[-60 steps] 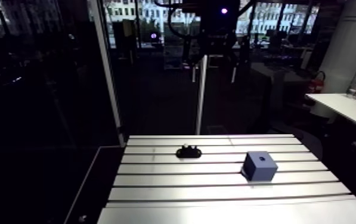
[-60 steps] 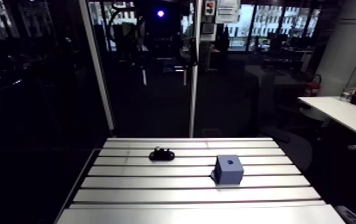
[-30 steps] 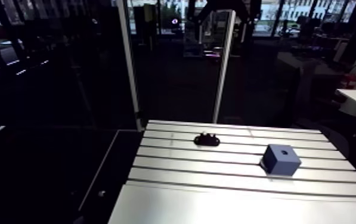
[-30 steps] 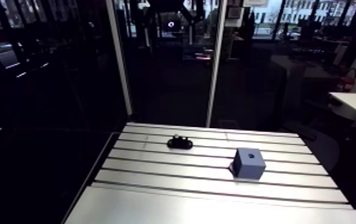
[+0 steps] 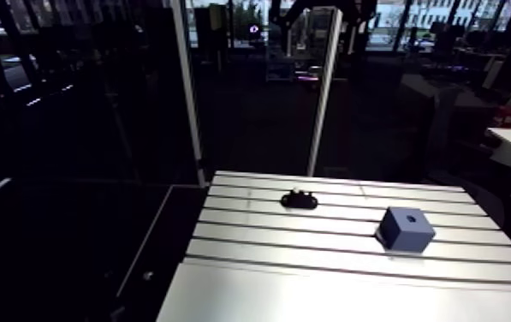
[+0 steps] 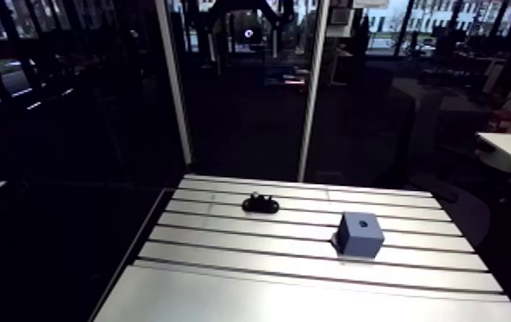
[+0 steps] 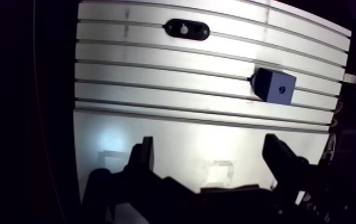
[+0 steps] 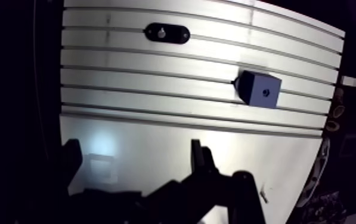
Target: Pick up the M10 bolt and insert it into the hex recess until seated.
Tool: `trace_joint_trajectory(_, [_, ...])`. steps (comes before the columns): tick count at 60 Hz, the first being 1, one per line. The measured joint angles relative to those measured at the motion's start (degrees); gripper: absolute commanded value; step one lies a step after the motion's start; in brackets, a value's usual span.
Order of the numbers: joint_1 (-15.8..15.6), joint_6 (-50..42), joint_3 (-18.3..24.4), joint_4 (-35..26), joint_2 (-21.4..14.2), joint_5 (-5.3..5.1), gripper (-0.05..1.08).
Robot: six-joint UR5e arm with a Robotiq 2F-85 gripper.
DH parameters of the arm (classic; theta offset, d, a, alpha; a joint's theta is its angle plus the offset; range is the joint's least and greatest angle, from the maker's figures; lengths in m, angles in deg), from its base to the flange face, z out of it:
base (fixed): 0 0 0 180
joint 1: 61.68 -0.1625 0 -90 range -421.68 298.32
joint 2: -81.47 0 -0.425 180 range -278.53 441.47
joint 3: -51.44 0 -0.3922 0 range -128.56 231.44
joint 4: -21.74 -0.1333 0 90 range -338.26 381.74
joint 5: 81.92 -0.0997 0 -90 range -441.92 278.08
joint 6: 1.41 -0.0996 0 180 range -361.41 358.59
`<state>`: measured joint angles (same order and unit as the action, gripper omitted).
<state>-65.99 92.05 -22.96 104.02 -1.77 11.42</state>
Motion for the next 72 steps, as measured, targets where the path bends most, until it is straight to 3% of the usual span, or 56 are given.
trace_joint_trajectory(16, [0.4, -0.3, -2.1, 1.9, -0.2, 0.60, 0.01])
trace_joint_trajectory(42, [2.5, -0.2, -12.6, 19.7, 0.2, 0.88, 0.01])
trace_joint_trajectory(59, [2.3, -0.3, -16.5, 28.3, 2.4, 0.77, 0.01])
trace_joint_trajectory(72, [2.4, -0.8, -18.4, 34.1, 4.4, 0.07, 0.01])
